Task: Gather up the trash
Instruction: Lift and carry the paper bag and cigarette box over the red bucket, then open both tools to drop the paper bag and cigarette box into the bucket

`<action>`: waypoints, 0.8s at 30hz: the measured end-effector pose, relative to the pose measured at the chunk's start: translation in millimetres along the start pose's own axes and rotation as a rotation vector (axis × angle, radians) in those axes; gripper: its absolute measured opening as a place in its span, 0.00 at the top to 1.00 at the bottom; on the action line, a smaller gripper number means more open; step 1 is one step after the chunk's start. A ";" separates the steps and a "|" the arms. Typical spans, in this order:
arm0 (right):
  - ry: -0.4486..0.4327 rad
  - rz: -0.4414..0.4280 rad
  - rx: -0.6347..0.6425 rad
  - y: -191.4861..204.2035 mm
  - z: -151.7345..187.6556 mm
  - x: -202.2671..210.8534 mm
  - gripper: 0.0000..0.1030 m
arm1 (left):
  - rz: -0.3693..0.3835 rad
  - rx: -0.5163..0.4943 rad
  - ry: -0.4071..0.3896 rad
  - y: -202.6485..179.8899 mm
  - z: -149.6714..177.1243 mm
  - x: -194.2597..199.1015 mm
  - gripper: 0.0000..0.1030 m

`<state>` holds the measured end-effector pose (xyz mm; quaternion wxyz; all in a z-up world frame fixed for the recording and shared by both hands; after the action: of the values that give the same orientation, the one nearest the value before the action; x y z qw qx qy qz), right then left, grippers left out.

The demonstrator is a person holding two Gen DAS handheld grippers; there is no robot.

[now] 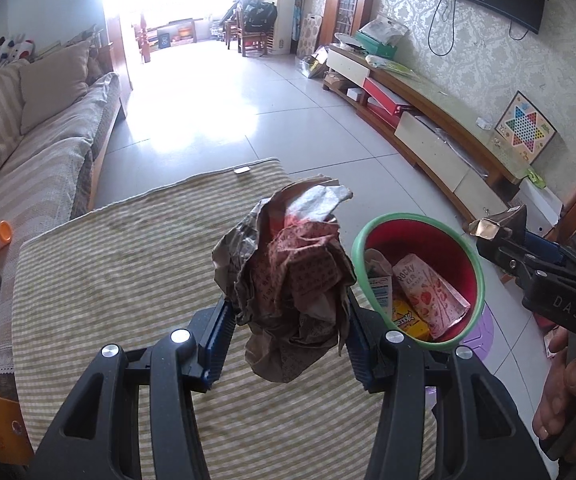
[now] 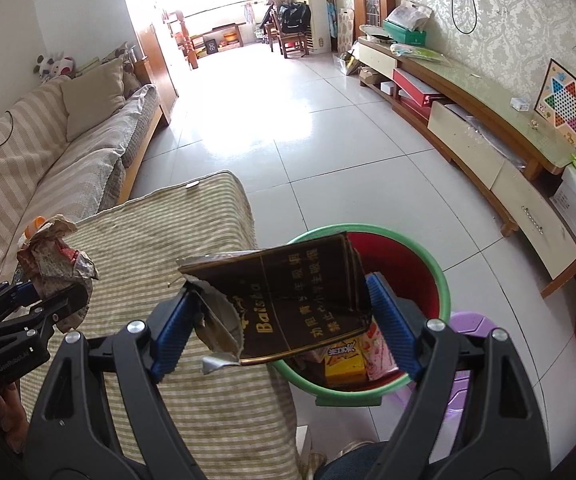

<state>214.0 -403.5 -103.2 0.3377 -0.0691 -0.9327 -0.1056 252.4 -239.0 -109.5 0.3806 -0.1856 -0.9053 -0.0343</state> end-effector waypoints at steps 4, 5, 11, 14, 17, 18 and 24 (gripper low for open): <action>0.006 0.028 -0.033 -27.8 0.5 -4.1 0.22 | 0.035 -0.032 0.012 -29.9 -4.7 -13.7 0.54; 0.008 0.034 -0.040 -33.9 0.9 -5.4 0.22 | 0.044 -0.041 0.014 -37.7 -6.1 -17.2 0.54; 0.015 0.067 -0.081 -69.2 1.7 -11.0 0.22 | 0.089 -0.090 0.035 -79.9 -10.1 -36.6 0.54; 0.017 0.078 -0.100 -84.0 0.6 -13.5 0.22 | 0.111 -0.110 0.045 -100.2 -11.4 -46.3 0.54; 0.022 0.084 -0.117 -99.0 -0.2 -17.4 0.22 | 0.132 -0.130 0.056 -119.3 -11.4 -57.0 0.54; 0.023 0.086 -0.123 -103.7 -0.5 -18.7 0.22 | 0.141 -0.135 0.062 -126.2 -11.1 -60.8 0.54; 0.033 0.086 -0.153 -123.9 -0.9 -29.0 0.22 | 0.189 -0.165 0.090 -160.6 -8.0 -78.0 0.53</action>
<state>211.9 -525.3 -139.9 0.3512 -0.1329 -0.9124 -0.1631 249.7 -414.0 -145.8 0.4059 -0.2988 -0.8599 -0.0809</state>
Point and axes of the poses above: each gripper's, at about its wrist camera, not at the fingertips, and x roughly against the way its jaws point, y to its left, z to its underside, the point moved 8 cm from there along -x, roughly the way its jaws point, and after that the axes turned 9 degrees about -y, right-handed, at the moved point
